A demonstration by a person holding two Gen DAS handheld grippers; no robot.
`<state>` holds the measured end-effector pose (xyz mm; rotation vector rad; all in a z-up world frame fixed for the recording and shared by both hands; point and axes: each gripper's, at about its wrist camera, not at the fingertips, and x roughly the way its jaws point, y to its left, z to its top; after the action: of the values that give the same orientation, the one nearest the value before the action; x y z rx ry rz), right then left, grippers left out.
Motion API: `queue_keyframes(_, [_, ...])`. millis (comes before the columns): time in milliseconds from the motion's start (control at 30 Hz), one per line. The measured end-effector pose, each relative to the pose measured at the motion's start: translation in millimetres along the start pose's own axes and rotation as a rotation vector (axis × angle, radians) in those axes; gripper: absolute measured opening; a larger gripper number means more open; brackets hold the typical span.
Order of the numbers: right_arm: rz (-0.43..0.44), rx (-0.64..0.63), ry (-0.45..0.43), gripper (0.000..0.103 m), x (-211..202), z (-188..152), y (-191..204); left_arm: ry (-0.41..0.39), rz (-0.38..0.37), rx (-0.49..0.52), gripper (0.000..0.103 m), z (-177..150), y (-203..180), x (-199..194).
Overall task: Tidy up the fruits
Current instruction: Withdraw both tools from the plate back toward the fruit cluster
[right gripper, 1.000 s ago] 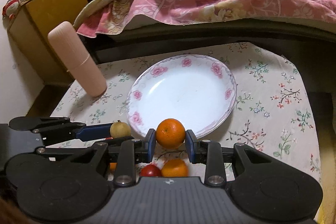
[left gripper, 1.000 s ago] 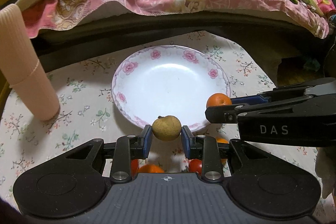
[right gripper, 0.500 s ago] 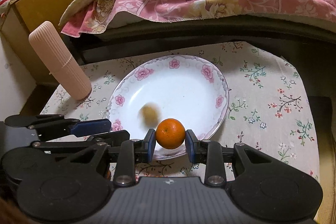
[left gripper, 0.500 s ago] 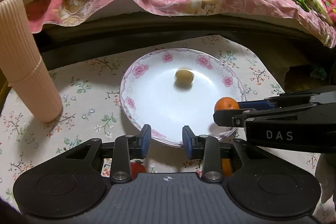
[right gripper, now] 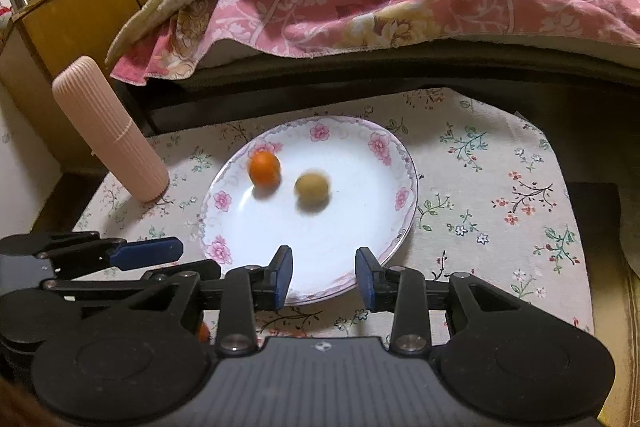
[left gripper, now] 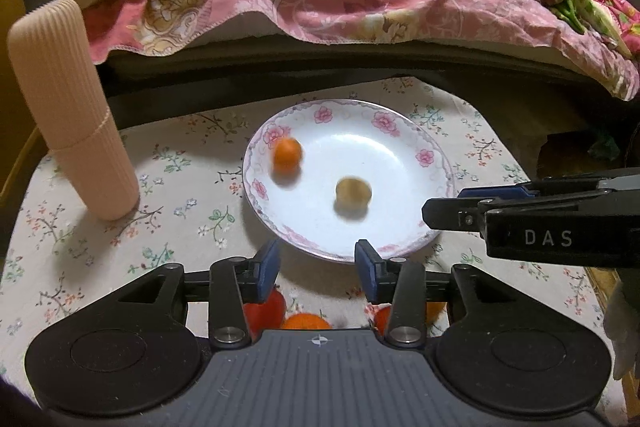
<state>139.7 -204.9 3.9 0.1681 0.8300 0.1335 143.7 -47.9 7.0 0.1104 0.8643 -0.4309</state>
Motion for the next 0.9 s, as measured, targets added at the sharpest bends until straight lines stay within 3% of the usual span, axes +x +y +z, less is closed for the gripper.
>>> queue_keyframes(433, [0.033,0.008,-0.010,0.037,-45,-30,16,-0.023,-0.027,-0.002,0.055,-25,-15,-47])
queue_keyframes(667, [0.034,0.023,0.011,0.037,-60,-60,19,0.028,-0.036,-0.016,0.056,-54,-13,-56])
queue_keyframes(900, [0.026,-0.045,0.062,0.037,-61,-91,31,0.087,-0.045,0.011,0.057,-82,-13,-58])
